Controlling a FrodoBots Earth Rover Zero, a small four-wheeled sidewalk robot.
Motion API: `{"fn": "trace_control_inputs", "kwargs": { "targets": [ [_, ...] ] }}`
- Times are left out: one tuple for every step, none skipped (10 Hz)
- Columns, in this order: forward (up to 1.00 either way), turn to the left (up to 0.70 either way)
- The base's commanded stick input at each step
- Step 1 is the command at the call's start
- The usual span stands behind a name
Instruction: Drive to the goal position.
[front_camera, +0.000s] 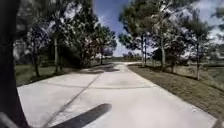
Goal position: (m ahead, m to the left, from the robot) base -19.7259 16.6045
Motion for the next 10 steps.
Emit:
{"fn": "trace_control_inputs", "kwargs": {
  "targets": [
    [0.00, 0.80],
    [0.00, 0.80],
    [0.00, 0.80],
    [0.00, 0.80],
    [0.00, 0.80],
    [0.00, 0.80],
    [0.00, 0.80],
    [0.00, 0.80],
    [0.00, 0.80],
    [0.00, 0.80]
  ]
}}
